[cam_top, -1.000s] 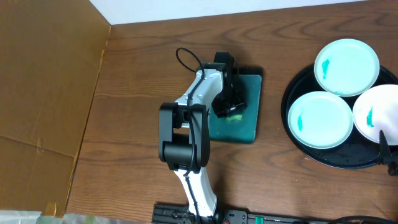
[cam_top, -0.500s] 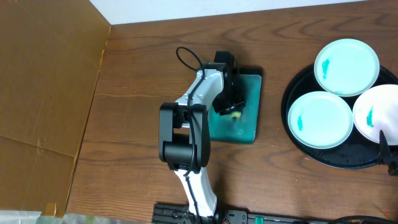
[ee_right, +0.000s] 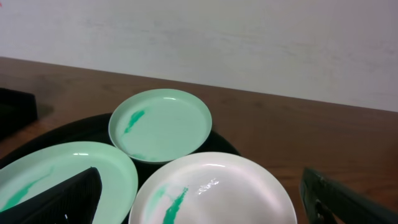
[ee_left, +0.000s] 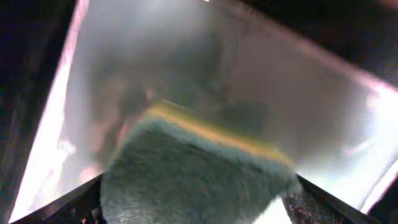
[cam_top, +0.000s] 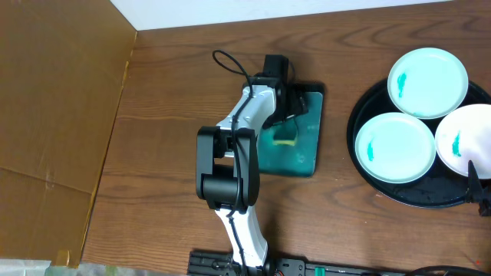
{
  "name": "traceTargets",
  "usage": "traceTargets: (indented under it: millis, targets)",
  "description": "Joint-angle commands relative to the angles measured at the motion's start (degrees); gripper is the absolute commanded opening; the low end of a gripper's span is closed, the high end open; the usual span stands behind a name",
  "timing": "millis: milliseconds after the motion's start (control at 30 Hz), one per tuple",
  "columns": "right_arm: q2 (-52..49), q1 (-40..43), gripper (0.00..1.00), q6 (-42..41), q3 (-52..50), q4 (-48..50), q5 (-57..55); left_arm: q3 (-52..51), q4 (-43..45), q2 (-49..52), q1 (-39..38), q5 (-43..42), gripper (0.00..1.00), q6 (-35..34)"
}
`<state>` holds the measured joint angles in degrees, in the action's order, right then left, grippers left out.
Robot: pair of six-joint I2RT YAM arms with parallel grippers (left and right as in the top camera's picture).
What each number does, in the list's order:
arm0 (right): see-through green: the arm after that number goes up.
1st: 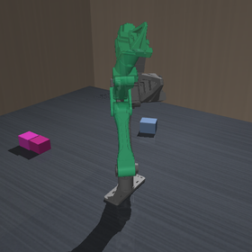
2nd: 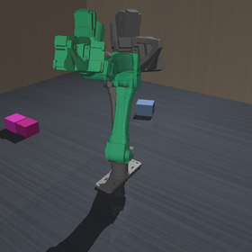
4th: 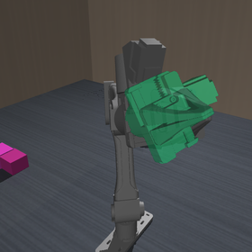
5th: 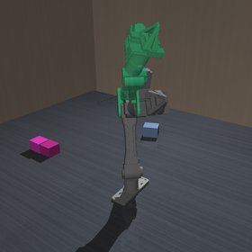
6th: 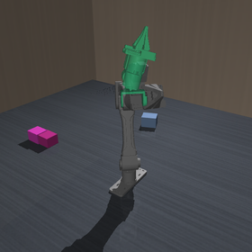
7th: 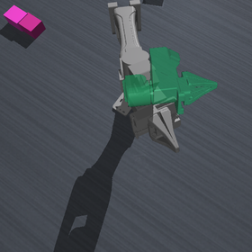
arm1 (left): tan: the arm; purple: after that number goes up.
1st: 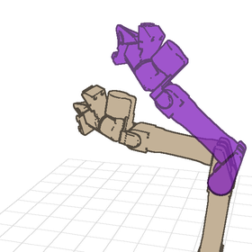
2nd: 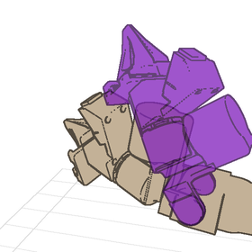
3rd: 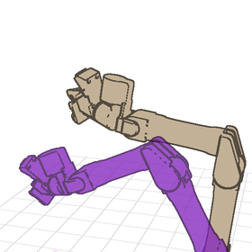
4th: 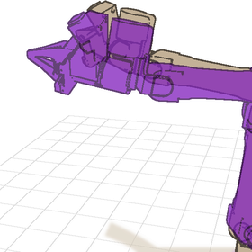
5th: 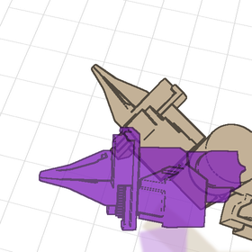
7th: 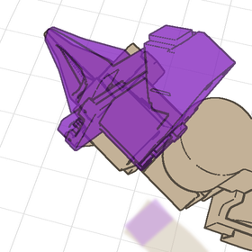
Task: Clean dirty plates on tray and stack at the side
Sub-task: 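Close the left gripper on the green-yellow sponge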
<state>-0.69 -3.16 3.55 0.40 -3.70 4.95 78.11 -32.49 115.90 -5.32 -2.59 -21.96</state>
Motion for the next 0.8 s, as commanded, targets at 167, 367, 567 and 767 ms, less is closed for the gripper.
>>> traceTargets:
  millis: [167,367,567,767]
  targets:
    - [0.3,-0.3,0.99,-0.3,-0.1,-0.2,0.2,-0.7,0.9,0.4,0.0,1.0,0.31,1.8]
    - [0.3,-0.3,0.99,-0.3,-0.1,-0.2,0.2,-0.7,0.9,0.4,0.0,1.0,0.07,1.8]
    - [0.3,-0.3,0.99,-0.3,-0.1,-0.2,0.2,-0.7,-0.6,0.4,0.0,1.0,0.82,1.8]
    - [0.3,-0.3,0.99,-0.3,-0.1,-0.2,0.2,0.4,-4.9,-0.2,0.0,0.9,0.83,1.8]
